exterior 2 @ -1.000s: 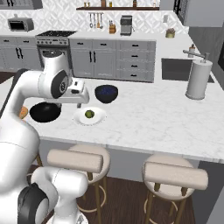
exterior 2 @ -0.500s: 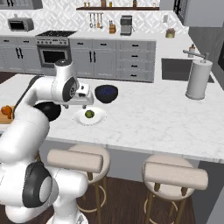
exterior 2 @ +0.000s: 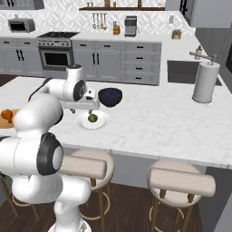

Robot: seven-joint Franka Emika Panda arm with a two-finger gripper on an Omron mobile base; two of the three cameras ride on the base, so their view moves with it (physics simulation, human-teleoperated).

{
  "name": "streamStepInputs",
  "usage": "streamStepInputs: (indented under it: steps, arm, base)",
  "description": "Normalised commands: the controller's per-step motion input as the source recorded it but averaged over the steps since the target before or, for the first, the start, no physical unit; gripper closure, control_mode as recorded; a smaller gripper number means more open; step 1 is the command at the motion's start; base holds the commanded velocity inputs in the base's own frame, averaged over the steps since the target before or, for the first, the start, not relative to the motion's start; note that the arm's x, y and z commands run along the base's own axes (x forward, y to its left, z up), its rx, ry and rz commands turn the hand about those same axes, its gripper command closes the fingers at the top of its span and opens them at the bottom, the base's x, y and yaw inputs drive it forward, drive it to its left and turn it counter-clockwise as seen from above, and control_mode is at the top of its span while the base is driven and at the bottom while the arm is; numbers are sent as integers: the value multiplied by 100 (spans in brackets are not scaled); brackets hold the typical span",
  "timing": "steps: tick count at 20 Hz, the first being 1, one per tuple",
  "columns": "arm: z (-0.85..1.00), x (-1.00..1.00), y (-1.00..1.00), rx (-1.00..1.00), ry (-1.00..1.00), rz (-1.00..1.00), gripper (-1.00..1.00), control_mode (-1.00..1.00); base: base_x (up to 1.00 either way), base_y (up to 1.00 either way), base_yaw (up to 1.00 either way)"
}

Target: Pick the chicken drumstick and lime from their plates and place them in the bowl. Then put the bowl in the fridge.

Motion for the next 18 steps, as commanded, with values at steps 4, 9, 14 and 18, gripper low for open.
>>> streamStepInputs:
  steps: [4, 9, 14, 18]
  arm:
    - [-25, 60, 19, -1, 14, -3, -100, -100]
    - [-19, 31, 13, 3, 7, -3, -100, -100]
    - [-34, 61, 3, 0, 15, 0, -100, -100]
    - [-35, 54, 0, 0, 11, 0, -100, -100]
  base:
    - [0, 0, 0]
    - [0, 0, 0]
    - [0, 0, 0]
    - [0, 0, 0]
